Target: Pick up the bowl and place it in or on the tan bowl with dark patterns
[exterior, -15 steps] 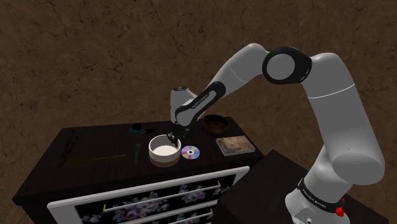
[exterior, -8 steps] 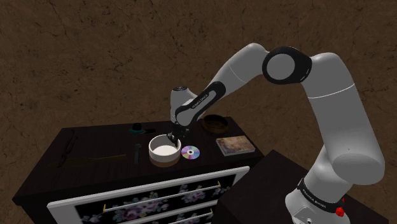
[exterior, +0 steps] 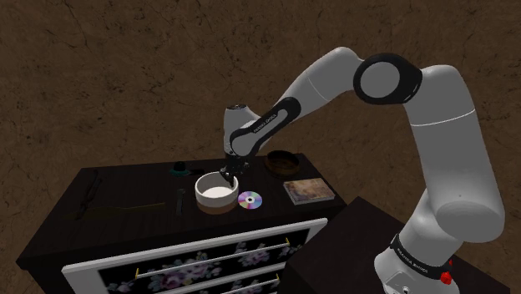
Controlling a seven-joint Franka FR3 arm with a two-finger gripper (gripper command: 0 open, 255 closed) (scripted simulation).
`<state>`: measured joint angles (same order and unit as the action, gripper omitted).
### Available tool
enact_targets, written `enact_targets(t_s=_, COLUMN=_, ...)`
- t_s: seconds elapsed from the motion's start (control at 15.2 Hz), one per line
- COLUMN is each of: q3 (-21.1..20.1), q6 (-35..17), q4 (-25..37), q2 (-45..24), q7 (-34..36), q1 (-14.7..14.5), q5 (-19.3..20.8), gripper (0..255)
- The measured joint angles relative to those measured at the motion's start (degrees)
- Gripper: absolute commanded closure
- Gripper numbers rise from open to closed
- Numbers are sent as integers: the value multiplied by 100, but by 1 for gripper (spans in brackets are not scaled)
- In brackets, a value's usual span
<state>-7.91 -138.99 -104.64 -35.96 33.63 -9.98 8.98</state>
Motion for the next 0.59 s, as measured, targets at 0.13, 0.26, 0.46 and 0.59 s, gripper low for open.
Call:
enact_targets(t_s=0.13, q3=-18, q6=97, q4=-27, q2=124, q7=-24, q1=21, q5=-24, gripper=255)
enact_targets(t_s=0.26, q3=-34, q6=193, q4=-16, q2=211, q7=-29, q1=23, q5=-42, gripper=255)
enact_targets(t_s=0.46, q3=-56, q6=362, q4=-12, q2=378, q7=-78, q1=60, q5=-79, gripper=255)
enact_targets(t_s=0.59, q3=-77, q6=463, q4=-34, q2=500, q7=-81, q1=62, q5=-102, gripper=255)
